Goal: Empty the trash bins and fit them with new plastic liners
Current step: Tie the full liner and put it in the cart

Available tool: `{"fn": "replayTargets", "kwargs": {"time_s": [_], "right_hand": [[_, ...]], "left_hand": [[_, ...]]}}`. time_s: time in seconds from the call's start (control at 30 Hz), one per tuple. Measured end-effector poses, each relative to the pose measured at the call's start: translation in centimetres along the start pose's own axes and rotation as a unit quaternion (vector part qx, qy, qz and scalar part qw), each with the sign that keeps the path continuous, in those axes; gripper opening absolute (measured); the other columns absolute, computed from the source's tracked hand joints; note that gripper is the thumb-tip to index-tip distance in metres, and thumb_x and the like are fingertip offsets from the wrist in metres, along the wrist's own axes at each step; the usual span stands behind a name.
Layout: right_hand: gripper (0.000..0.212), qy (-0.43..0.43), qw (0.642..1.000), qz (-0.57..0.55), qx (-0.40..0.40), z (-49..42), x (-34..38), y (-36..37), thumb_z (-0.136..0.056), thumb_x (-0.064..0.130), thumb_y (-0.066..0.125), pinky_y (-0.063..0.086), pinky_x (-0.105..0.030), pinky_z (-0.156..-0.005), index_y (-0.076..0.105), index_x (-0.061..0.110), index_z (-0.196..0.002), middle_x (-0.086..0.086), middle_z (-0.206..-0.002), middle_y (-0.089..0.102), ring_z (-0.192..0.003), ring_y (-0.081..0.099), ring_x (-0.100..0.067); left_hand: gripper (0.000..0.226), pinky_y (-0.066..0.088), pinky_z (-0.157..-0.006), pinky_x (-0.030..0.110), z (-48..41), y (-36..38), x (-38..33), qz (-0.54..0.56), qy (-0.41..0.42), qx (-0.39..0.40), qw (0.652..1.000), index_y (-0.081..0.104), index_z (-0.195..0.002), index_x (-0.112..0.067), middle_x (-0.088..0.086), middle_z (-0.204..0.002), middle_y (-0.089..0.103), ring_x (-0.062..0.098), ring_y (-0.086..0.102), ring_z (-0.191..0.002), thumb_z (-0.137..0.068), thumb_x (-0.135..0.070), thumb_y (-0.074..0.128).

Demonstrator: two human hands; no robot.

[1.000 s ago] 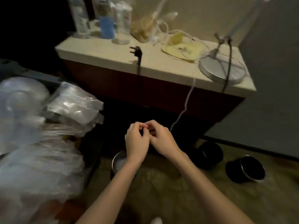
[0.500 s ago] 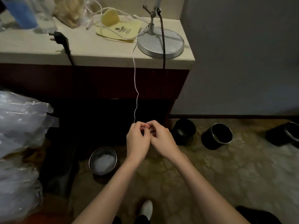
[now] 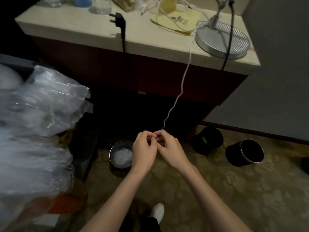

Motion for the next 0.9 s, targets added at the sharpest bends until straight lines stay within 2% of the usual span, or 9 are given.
{"fn": "replayTargets", "kwargs": {"time_s": [0.2,0.3,0.4,0.53,0.6,0.67,0.73,0.8,0.9], "right_hand": [[0.028,-0.005,1.0,0.002,0.031,-2.7,3.1,4.9,-0.098,0.024,0.058,0.051,-0.016,-0.086,0.061,0.019,-0.126,0.006,-0.111,0.067,-0.103,0.062,-0.003],[0.027,0.02,0.999,-0.003,0.045,-3.7,2.6,7.8,-0.097,0.025,0.06,0.051,-0.018,-0.085,0.062,0.019,-0.124,0.005,-0.108,0.068,-0.1,0.063,-0.005],[0.025,0.044,0.997,-0.009,0.069,-4.3,-0.2,11.9,-0.097,0.026,0.061,0.054,-0.024,-0.084,0.063,0.02,-0.121,0.004,-0.105,0.07,-0.098,0.064,-0.008],[0.022,0.077,0.991,-0.007,0.107,-5.0,-7.9,18.4,-0.096,0.024,0.061,0.054,-0.029,-0.082,0.065,0.017,-0.116,0.002,-0.101,0.071,-0.093,0.066,-0.01],[0.019,0.085,0.99,0.001,0.116,-5.5,-12.6,21.8,-0.096,0.024,0.061,0.052,-0.023,-0.074,0.066,0.018,-0.113,0.006,-0.095,0.07,-0.085,0.064,-0.004],[0.016,0.086,0.989,0.012,0.118,-6.3,-17.6,25.4,-0.096,0.025,0.06,0.043,-0.01,-0.065,0.065,0.022,-0.111,0.013,-0.09,0.066,-0.077,0.058,0.007],[0.015,0.09,0.989,0.018,0.117,-8.0,-23.1,29.3,-0.097,0.025,0.06,0.042,-0.011,-0.065,0.065,0.026,-0.11,0.015,-0.089,0.067,-0.077,0.059,0.009],[0.016,0.089,0.987,0.036,0.126,-10.6,-29.0,33.6,-0.097,0.026,0.059,0.047,-0.02,-0.068,0.063,0.027,-0.113,0.011,-0.095,0.07,-0.083,0.065,0.0],[0.025,0.052,0.977,0.181,0.104,-14.8,-37.5,39.4,-0.098,0.039,0.053,0.044,-0.024,-0.061,0.052,0.029,-0.121,0.004,-0.098,0.07,-0.09,0.068,-0.018]], "left_hand": [[0.013,0.051,-0.089,0.041,-1.6,-5.9,5.1,0.023,-0.052,-0.001,0.998,0.062,-0.107,-0.01,0.004,-0.104,0.064,0.02,0.061,-0.098,-0.097,-0.012,0.055],[0.008,0.05,-0.083,0.028,-1.8,-7.6,8.9,0.037,-0.09,-0.01,0.995,0.06,-0.103,-0.017,-0.005,-0.096,0.062,0.013,0.061,-0.094,-0.098,-0.013,0.055],[0.007,0.052,-0.084,0.029,-1.9,-7.1,14.5,0.046,-0.148,-0.017,0.988,0.061,-0.101,-0.017,-0.006,-0.095,0.064,0.008,0.061,-0.09,-0.098,-0.016,0.055],[0.009,0.051,-0.083,0.033,-1.8,-2.9,24.2,0.084,-0.231,-0.031,0.969,0.063,-0.097,-0.004,0.014,-0.093,0.07,0.022,0.064,-0.086,-0.095,-0.003,0.055],[0.009,0.049,-0.077,0.029,-1.7,-0.3,29.7,0.107,-0.26,-0.03,0.959,0.062,-0.094,-0.003,0.016,-0.088,0.068,0.024,0.061,-0.083,-0.093,0.003,0.054],[0.013,0.047,-0.075,0.026,-1.9,2.3,35.6,0.115,-0.277,-0.029,0.954,0.06,-0.09,-0.007,0.016,-0.088,0.066,0.027,0.061,-0.084,-0.093,0.004,0.054],[0.019,0.048,-0.079,0.034,-3.7,4.6,41.5,0.11,-0.271,-0.033,0.956,0.059,-0.083,-0.011,0.021,-0.091,0.067,0.03,0.061,-0.086,-0.093,0.005,0.055],[0.025,0.047,-0.072,0.036,-6.2,7.0,47.9,0.101,-0.263,-0.042,0.958,0.056,-0.08,-0.014,0.019,-0.082,0.065,0.029,0.059,-0.077,-0.094,0.006,0.051],[0.019,0.039,-0.058,0.025,-10.2,9.3,57.2,0.033,-0.242,-0.072,0.967,0.055,-0.084,-0.009,0.007,-0.067,0.054,0.024,0.05,-0.065,-0.097,0.003,0.046]]}}
Point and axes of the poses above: each hand's wrist, its own z-axis away from the middle knuckle, its own y-axis out of the palm, x = y × z, the point moved 4 cm from there along -z, towards the middle knuckle
